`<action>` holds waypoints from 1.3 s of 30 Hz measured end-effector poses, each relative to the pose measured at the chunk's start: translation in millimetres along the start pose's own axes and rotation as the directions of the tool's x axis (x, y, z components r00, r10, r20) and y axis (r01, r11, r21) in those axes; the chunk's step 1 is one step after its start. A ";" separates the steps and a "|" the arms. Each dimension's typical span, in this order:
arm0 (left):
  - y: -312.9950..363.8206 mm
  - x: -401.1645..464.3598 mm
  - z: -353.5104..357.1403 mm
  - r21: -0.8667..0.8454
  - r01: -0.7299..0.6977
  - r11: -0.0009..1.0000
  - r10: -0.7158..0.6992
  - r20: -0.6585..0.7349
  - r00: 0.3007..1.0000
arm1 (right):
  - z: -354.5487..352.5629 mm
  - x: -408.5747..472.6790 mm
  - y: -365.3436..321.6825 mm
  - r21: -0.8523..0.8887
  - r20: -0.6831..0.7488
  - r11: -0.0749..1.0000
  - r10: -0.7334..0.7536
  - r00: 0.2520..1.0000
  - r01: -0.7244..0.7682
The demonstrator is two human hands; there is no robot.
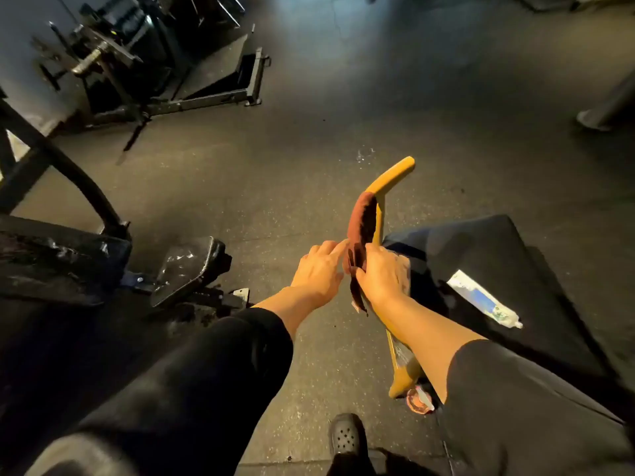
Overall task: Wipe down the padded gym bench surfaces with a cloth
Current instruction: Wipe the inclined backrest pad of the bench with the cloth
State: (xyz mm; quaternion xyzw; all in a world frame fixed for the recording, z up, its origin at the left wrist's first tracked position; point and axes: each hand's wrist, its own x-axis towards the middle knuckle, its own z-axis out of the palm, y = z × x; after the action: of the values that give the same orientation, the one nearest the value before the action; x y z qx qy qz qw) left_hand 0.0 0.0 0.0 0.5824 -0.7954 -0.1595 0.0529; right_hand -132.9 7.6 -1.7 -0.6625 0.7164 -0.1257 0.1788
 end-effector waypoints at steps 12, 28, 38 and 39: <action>-0.7 37.1 -3.6 0.129 -0.176 0.976 0.185 -0.062 0.981 | -1.8 -2.5 11.1 0.297 -0.296 0.933 -0.114 0.948 0.204; -13.1 -39.8 -90.1 -0.033 0.165 0.986 -0.165 -0.389 0.907 | -53.5 25.5 -50.4 0.294 -0.264 0.845 -0.377 0.888 0.446; -82.6 -124.6 -118.4 -0.393 0.593 0.703 -0.702 -0.520 0.487 | -7.9 -13.2 -184.3 0.554 -0.139 0.651 -0.543 0.828 0.520; -94.4 -130.9 -120.0 -0.484 0.586 0.650 -0.755 -0.500 0.425 | -0.6 -19.1 -200.6 0.583 -0.133 0.620 -0.565 0.815 0.525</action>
State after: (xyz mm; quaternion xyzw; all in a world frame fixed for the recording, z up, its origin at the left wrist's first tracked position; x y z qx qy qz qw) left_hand 159.7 74.9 96.8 0.8562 -0.3934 -0.0417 0.3324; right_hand 49.4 8.4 84.2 -0.7609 0.3987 -0.3707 0.3531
